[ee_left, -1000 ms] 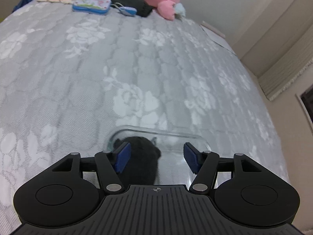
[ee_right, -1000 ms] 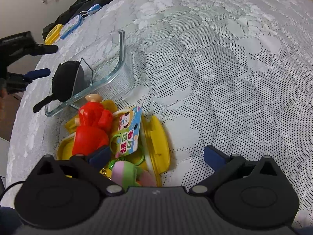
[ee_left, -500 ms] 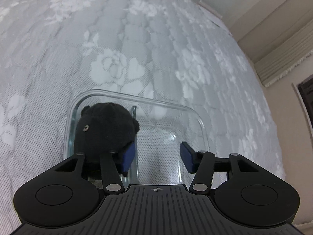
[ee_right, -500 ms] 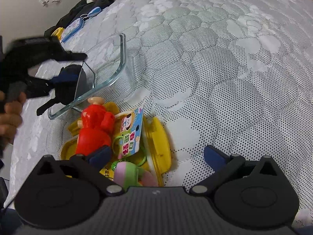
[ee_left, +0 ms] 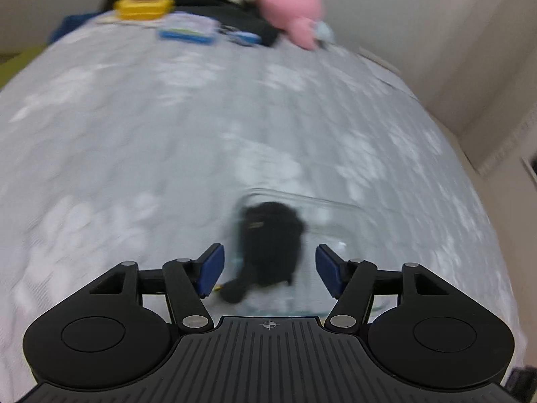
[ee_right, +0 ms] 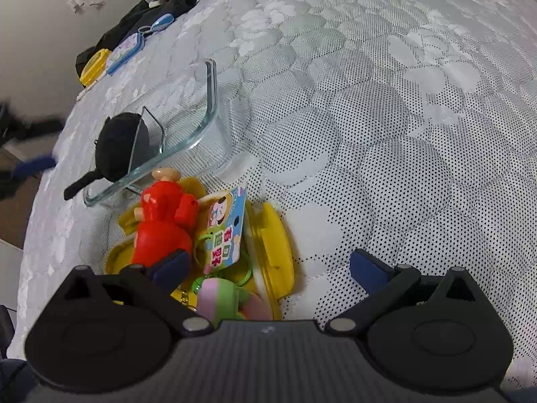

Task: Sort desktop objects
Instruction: 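Lower the plush cat into the glass container and open the left gripper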

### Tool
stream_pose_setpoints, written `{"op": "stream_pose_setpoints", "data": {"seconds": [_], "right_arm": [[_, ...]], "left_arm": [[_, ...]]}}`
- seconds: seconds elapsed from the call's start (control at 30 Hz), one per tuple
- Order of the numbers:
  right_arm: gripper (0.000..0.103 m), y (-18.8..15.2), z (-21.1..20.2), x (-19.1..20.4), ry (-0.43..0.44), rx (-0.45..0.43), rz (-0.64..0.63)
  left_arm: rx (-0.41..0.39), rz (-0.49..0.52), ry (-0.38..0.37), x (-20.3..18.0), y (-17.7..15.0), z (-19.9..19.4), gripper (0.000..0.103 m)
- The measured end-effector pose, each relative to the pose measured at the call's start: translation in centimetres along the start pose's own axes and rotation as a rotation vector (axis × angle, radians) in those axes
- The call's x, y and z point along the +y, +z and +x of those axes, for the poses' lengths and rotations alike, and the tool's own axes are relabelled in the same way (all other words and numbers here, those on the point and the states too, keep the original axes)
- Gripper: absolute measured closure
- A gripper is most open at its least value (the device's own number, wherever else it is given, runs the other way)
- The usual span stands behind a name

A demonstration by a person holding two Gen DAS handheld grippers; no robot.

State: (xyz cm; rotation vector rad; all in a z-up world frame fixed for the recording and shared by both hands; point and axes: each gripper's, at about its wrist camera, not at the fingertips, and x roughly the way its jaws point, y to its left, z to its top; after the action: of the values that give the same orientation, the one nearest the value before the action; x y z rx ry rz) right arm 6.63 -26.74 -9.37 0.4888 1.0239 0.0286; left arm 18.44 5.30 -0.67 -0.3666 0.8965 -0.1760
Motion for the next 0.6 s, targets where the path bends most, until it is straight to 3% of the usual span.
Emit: {"op": "stream_pose_setpoints", "data": {"seconds": [0.13, 0.23, 0.33, 0.4, 0.6], "right_arm": [[0.027, -0.1, -1.7, -0.4, 0.118, -0.064, 0.044], [0.053, -0.1, -2.9, -0.3, 0.187, -0.072, 0.067], [0.053, 1.0, -3.9, 2.0, 0.184, -0.1, -0.03], [0.053, 2.9, -4.1, 4.1, 0.165, -0.093, -0.1], [0.052, 9.4, -1.4, 12.6, 0.252, 0.092, -0.141]], "left_arm": [[-0.079, -0.246, -0.038, 3.7, -2.0, -0.5, 0.029], [-0.037, -0.255, -0.064, 4.7, -3.7, 0.4, 0.028], [0.046, -0.152, -0.033, 3.9, -4.0, 0.9, 0.027], [0.075, -0.07, -0.017, 2.9, -4.0, 0.5, 0.011], [0.183, 0.081, -0.057, 0.7, -5.3, -0.1, 0.007]]}}
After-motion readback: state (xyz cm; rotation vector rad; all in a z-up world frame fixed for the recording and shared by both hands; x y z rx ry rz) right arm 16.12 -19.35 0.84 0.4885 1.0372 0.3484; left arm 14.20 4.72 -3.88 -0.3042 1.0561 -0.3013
